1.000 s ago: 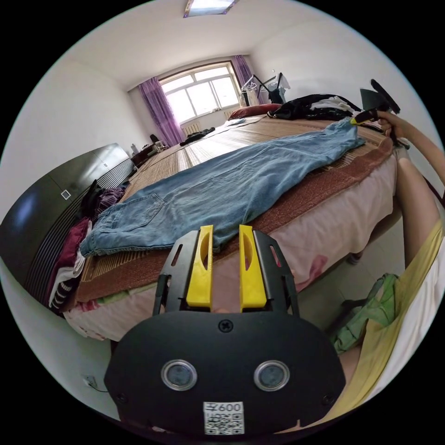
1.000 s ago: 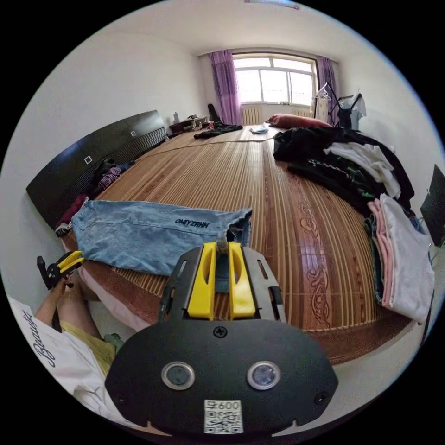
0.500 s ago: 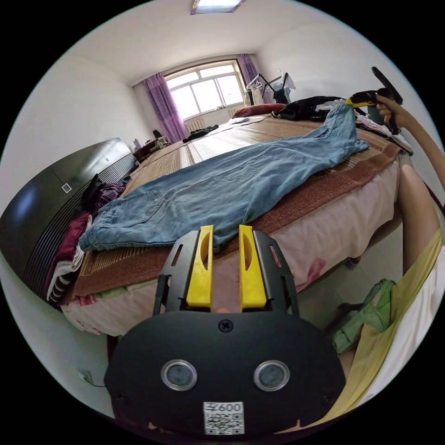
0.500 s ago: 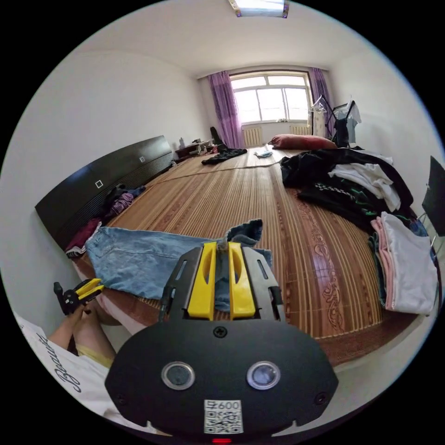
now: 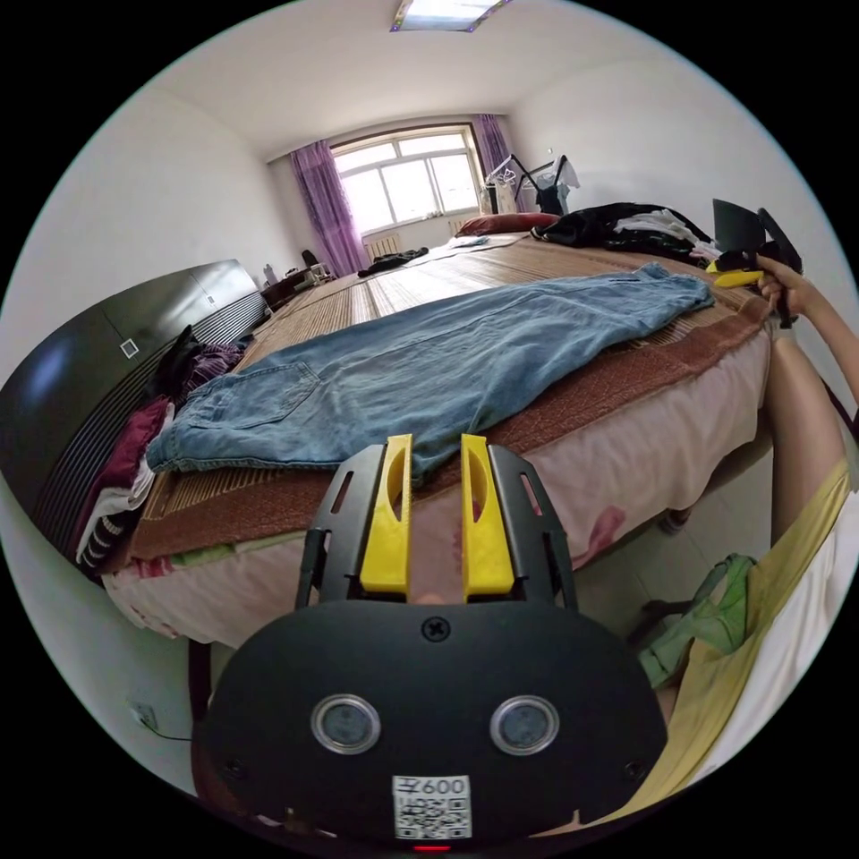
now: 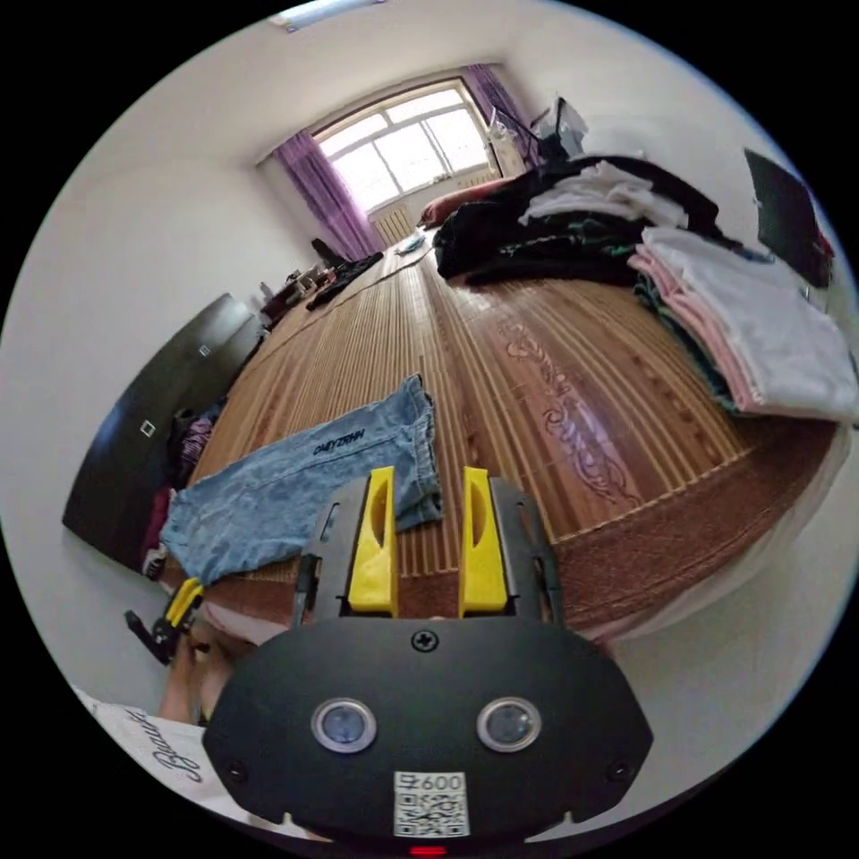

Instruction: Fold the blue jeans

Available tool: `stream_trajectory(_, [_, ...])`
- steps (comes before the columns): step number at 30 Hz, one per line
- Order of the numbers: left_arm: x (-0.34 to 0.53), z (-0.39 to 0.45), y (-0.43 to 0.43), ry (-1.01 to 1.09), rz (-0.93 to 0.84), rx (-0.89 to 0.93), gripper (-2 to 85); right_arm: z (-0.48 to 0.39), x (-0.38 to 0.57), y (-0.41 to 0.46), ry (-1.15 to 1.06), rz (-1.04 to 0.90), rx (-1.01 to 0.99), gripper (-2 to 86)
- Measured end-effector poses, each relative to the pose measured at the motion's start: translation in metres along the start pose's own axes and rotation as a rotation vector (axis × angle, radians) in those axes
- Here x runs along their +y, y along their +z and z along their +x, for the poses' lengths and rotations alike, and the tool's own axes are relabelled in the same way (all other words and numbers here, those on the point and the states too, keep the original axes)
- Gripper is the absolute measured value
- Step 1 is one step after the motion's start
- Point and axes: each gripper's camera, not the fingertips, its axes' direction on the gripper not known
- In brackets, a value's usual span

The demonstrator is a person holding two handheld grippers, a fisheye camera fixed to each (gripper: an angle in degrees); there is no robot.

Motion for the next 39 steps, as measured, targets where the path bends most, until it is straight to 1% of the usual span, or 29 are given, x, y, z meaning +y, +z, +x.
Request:
stream_trajectory(3, [-0.004,0.001,-0.003,-0.008,0.005,-0.002,7.8,0.006,0.009,0.019,0.112,-0.03,-0.057,4.9])
stream_trajectory(4, [-0.006,0.001,-0.004,-0.011,0.008,-0.001,7.9,0.003,0.014,0.024,0.127,-0.047,-0.066,4.2])
stream_trajectory(6, [-0.009,0.0,-0.006,-0.015,0.011,0.002,7.9,-0.011,0.025,0.023,0.102,-0.016,-0.067,1.2])
stream_trajectory(8, [-0.014,-0.001,-0.009,-0.017,0.015,0.006,8.0,-0.043,0.043,0.018,-0.006,0.05,-0.058,0.0])
stream_trajectory(12, [-0.026,-0.004,-0.014,-0.033,0.009,0.014,8.2,-0.112,0.078,0.023,-0.214,0.09,-0.036,-0.6])
stream_trajectory(15, [-0.046,-0.017,-0.027,-0.13,-0.021,0.068,9.1,-0.178,0.118,0.04,-0.412,0.101,-0.012,-0.7])
stream_trajectory(17, [-0.062,-0.033,-0.037,-0.248,-0.033,0.205,11.8,-0.231,0.159,0.068,-0.571,0.036,0.008,-0.7])
stream_trajectory(20, [-0.083,-0.035,-0.052,-0.305,0.021,0.379,14.0,-0.278,0.217,0.111,-0.687,-0.006,0.09,-0.6])
stream_trajectory(23, [-0.101,-0.017,-0.061,-0.259,0.048,0.386,13.9,-0.309,0.27,0.141,-0.733,-0.033,0.114,-0.1])
stream_trajectory(24, [-0.103,-0.013,-0.061,-0.244,0.042,0.382,13.9,-0.314,0.28,0.142,-0.744,-0.032,0.098,0.0])
stream_trajectory(26, [-0.113,0.0,-0.054,-0.217,-0.02,0.373,14.0,-0.328,0.321,0.132,-0.843,-0.011,-0.055,1.3])
stream_trajectory(27, [-0.114,0.003,-0.052,-0.215,-0.033,0.376,14.0,-0.33,0.331,0.128,-0.87,-0.003,-0.08,1.7])
stream_trajectory(30, [-0.116,0.008,-0.05,-0.232,-0.042,0.375,14.1,-0.323,0.352,0.105,-0.863,0.113,-0.003,4.2])
stream_trajectory(32, [-0.117,0.008,-0.05,-0.262,-0.029,0.344,14.1,-0.306,0.35,0.097,-0.862,0.172,0.102,6.1])
stream_trajectory(35, [-0.122,0.009,-0.046,-0.296,-0.03,0.323,14.2,-0.298,0.341,0.103,-0.937,0.099,0.192,7.1])
stream_trajectory(36, [-0.123,0.01,-0.044,-0.299,-0.033,0.321,14.2,-0.298,0.341,0.104,-0.961,0.087,0.196,7.2])
stream_trajectory(38, [-0.128,0.015,-0.033,-0.307,-0.059,0.339,14.1,-0.308,0.347,0.11,-1.085,0.042,0.189,7.1])
stream_trajectory(39, [-0.13,0.017,-0.029,-0.307,-0.072,0.348,14.1,-0.312,0.349,0.112,-1.104,0.033,0.195,7.0])
